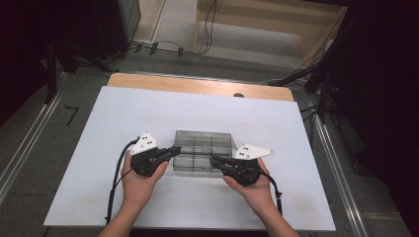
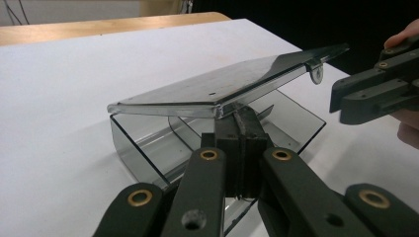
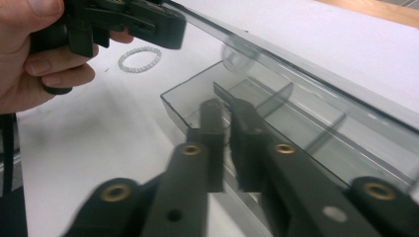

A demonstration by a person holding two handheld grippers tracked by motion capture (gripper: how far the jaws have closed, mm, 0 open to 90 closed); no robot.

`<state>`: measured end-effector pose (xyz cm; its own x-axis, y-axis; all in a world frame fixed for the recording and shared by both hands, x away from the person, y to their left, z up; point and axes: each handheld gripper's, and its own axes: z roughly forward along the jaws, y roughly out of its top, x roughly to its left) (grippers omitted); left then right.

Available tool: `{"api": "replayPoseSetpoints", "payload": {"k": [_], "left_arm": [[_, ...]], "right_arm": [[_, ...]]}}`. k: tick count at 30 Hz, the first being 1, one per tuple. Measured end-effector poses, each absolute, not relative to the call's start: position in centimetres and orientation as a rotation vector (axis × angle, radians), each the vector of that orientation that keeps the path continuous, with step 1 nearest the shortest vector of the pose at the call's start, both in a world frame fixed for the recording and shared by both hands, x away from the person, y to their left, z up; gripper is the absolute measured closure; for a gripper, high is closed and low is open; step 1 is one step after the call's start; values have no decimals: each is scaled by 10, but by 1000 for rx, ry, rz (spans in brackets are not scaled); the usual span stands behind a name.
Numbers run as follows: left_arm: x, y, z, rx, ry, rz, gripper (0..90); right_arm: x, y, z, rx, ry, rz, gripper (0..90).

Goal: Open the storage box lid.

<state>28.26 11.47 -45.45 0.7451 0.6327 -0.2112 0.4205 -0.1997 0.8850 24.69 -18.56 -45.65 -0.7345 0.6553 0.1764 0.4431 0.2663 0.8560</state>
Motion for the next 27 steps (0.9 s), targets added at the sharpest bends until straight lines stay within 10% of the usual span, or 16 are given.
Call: {"api": "replayPoseSetpoints", "payload": {"k": [27], "left_arm": [[312,111,-429,1770,818,234,900]], "right_arm": [[274,-248,-445,1147,2068,1527,78]]}}
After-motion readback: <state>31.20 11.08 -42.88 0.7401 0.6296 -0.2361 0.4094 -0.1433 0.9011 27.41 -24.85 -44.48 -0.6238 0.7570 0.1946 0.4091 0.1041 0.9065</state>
